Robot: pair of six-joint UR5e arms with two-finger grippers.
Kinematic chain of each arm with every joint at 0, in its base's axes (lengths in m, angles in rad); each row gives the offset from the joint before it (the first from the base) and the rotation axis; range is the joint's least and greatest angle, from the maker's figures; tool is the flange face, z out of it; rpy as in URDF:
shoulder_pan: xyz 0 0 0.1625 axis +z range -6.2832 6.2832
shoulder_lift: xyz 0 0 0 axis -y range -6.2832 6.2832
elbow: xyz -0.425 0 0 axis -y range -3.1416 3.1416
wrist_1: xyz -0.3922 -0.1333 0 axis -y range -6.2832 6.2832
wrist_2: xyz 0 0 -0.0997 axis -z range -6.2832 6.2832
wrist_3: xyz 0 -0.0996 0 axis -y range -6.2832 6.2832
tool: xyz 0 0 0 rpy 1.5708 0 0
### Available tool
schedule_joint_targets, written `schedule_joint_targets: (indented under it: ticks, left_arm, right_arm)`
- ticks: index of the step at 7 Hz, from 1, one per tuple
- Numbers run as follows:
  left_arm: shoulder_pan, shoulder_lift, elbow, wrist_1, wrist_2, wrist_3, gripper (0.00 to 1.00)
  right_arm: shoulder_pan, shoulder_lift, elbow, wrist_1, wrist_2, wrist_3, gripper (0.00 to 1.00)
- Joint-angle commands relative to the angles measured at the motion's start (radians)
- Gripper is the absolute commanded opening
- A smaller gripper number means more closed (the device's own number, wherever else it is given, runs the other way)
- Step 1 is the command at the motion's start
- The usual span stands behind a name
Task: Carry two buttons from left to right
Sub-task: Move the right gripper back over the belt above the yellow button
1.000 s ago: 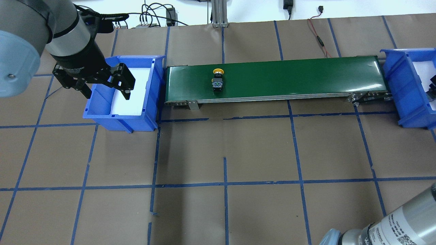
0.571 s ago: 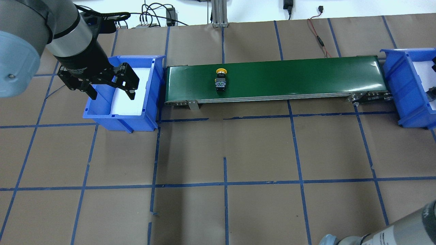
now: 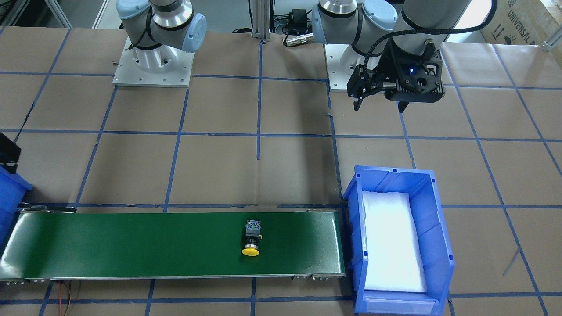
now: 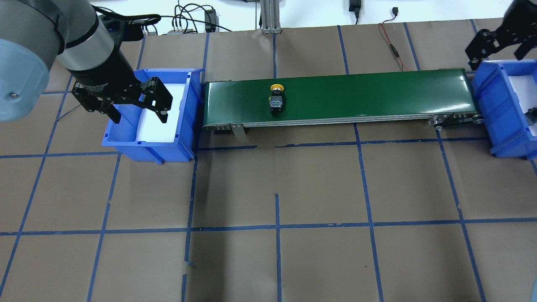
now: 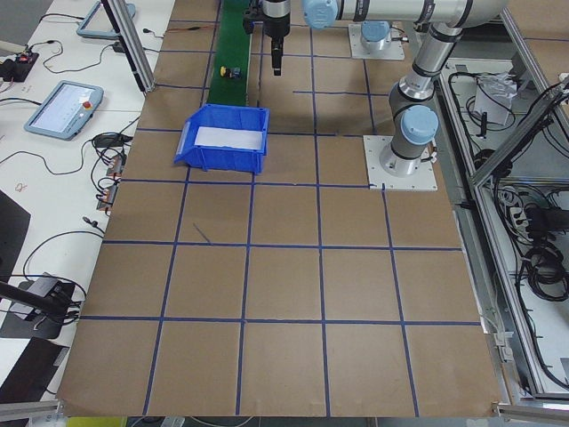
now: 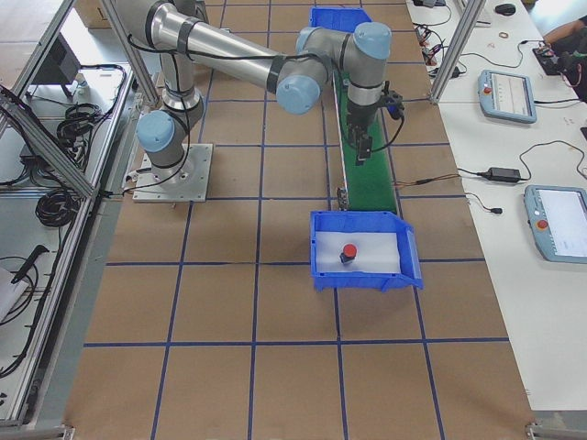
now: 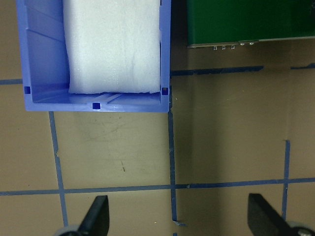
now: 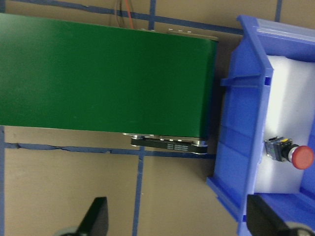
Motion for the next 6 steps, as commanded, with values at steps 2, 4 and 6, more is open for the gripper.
schedule_joint_targets:
  ticks: [2,4,6]
  left_arm:
    - [0.000,0.000,0.000,0.000,-0.001,-0.008,1.00]
    - [0.000,0.000,0.000,0.000,-0.001,-0.008,1.00]
    - [0.000,0.000,0.000,0.000,-0.001,-0.008,1.00]
  right_arm:
    - [0.163,0.041,0.022,-0.004,0.124,0.271,0.92]
    - [0.169,0.032,0.028,-0.002,0.120,0.305,0.99]
    - [0.182,0.036,0.051,0.002,0.124,0.360,1.00]
